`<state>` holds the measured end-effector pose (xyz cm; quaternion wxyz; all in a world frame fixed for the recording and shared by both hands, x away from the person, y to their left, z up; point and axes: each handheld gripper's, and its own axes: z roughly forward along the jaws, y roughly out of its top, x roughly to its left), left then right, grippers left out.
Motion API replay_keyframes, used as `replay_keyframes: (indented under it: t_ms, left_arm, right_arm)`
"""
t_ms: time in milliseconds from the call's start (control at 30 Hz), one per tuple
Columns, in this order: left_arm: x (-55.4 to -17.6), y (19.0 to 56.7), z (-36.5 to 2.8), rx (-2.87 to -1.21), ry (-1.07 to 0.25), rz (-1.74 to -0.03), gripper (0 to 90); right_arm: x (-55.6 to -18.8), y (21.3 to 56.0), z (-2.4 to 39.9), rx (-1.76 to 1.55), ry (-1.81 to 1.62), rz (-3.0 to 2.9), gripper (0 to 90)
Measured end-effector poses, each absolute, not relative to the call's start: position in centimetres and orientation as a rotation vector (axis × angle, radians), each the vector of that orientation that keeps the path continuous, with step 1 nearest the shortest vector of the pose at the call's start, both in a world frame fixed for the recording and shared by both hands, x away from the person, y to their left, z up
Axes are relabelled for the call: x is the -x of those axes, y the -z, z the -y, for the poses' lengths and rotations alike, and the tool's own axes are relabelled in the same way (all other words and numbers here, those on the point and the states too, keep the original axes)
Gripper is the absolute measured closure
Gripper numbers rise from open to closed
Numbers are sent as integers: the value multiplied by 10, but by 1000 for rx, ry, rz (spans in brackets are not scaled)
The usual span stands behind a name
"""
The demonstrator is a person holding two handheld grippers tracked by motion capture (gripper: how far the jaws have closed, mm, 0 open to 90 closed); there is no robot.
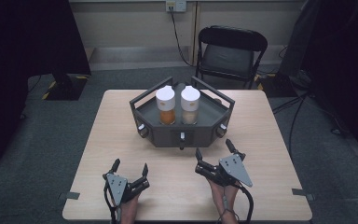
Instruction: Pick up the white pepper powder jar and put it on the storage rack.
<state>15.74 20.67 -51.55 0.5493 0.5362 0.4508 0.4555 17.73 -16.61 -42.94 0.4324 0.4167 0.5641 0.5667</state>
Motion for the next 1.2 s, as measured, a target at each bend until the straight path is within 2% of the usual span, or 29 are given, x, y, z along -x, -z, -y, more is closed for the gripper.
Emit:
replay_keyframes:
  t_ms: [833,1200]
  left_arm:
    - [-157,515,-207,-1270,-1079,-1067,11]
    - [-157,516,-207,-1269,-1079,-1067,11]
  right_arm:
    - [-157,477,170,-1027,-1440,-1388,0]
    - [-153,486,173,-1036,-1422,-1392,0]
